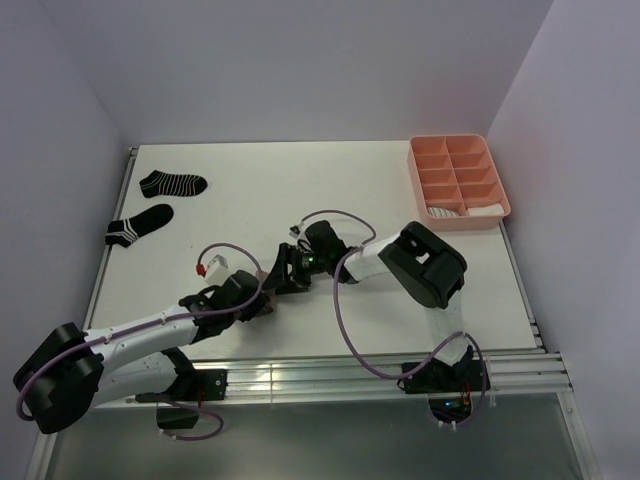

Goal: Roll the socks
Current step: Roll the sock at the center of the board.

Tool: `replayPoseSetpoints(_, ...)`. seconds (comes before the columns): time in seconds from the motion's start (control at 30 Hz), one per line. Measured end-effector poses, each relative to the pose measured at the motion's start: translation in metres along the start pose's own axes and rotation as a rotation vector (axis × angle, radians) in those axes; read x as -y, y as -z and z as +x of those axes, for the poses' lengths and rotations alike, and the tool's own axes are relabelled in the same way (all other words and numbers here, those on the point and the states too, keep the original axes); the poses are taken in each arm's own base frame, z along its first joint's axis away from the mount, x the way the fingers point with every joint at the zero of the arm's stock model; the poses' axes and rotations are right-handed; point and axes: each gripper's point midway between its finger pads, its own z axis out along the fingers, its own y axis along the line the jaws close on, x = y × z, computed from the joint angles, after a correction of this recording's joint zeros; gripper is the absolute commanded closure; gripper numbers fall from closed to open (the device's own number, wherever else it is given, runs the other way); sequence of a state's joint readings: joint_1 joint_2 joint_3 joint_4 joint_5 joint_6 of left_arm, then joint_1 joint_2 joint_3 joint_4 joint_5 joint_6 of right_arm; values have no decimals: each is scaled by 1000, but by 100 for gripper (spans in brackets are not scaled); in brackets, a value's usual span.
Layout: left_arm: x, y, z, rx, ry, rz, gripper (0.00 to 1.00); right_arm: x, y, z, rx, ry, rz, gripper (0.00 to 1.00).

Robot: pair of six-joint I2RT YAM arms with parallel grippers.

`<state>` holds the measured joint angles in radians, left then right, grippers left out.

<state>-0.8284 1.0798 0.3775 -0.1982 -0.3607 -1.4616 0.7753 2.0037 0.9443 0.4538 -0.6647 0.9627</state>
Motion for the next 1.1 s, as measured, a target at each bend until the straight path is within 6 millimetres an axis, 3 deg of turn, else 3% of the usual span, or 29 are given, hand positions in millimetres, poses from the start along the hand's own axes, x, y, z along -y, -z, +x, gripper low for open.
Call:
replayPoseSetpoints(0.27,-2,1,0,-11,27,6,97,-6,-15,-4,-39,-4,-78,37)
replayPoseSetpoints(0.37,-4,1,0,-12,39,8,97,-3,-18,-3,-51,0,-97,47)
replayPoseSetpoints(0.47,-6,2,-1,-12,48,10,97,2,-21,-2,-63,-2,-104,67)
replayPoseSetpoints(0.5,-6,2,-1,-12,49,12,97,4,-22,-1,-67,-9,-105,83)
replayPoseSetpoints(0.57,-6,2,-1,-15,51,12,97,6,-23,-1,-70,-10,-110,100)
replayPoseSetpoints(0.87,0,-4,3,-32,2,2,96,13,-13,-10,-17,22,-64,100)
replayPoseSetpoints(1.0,26,-15,8,-57,-56,39,95,25,13,-25,45,20,40,100)
replayPoseSetpoints(1.1,49,-27,13,-74,-116,71,87,37,34,-38,91,16,129,100)
